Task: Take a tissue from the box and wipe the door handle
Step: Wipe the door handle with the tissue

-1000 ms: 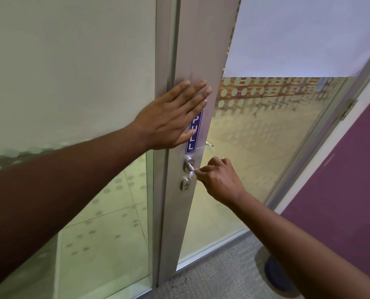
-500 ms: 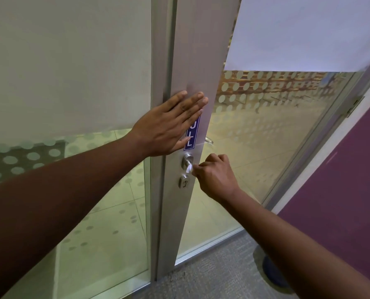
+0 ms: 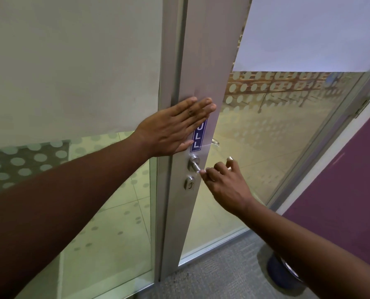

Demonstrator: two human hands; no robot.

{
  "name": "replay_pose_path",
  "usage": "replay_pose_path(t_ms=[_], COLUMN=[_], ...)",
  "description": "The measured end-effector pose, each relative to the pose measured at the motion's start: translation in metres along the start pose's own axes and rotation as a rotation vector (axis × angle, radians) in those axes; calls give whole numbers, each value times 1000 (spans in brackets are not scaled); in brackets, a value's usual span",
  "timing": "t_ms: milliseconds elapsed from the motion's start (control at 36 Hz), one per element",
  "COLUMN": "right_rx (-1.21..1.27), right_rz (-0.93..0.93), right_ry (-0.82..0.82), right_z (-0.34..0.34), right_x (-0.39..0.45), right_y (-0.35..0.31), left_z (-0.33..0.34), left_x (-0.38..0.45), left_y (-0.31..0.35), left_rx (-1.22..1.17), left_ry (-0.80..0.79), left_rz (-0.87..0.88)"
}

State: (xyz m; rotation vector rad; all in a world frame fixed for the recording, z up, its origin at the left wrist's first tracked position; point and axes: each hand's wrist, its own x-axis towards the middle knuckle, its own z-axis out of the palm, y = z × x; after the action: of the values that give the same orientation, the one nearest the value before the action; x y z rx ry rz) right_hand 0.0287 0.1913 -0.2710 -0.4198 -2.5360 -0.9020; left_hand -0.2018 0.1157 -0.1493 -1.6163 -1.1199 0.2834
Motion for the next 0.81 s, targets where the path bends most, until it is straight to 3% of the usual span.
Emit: replay_pose_path(t_ms=[83,139,222,306,361,417,500,611,806], right_rx=[82,293,732,1323,1665,1859,2020,2180,2210], right_rz=[80,278,847,1438,1732,1912,2022,2021,2058], right_ry=[55,103,172,258,398,474,466,471,480], right_z=[5,5,3,7,11,12,9,6,5], right_x=[-12,-19,-27,-24,-17,-9,3,18,30], right_y=[16,25,24,6,-7,-22,-37,-40,-53], left_z=[-1,0,-1,-2,-3,-3,-4,-4,-2], left_x=[1,1,1,2,2,2,2,1,1], left_y=[0,0,0,0,0,-1,-1,-1,0], left_rx=[10,19,35,40,39,40,43,50,48], left_ry=[7,16,8,-4,-6,-4,-15,-14,-12], left_rz=[3,5,3,0,0,-2,0,4,4])
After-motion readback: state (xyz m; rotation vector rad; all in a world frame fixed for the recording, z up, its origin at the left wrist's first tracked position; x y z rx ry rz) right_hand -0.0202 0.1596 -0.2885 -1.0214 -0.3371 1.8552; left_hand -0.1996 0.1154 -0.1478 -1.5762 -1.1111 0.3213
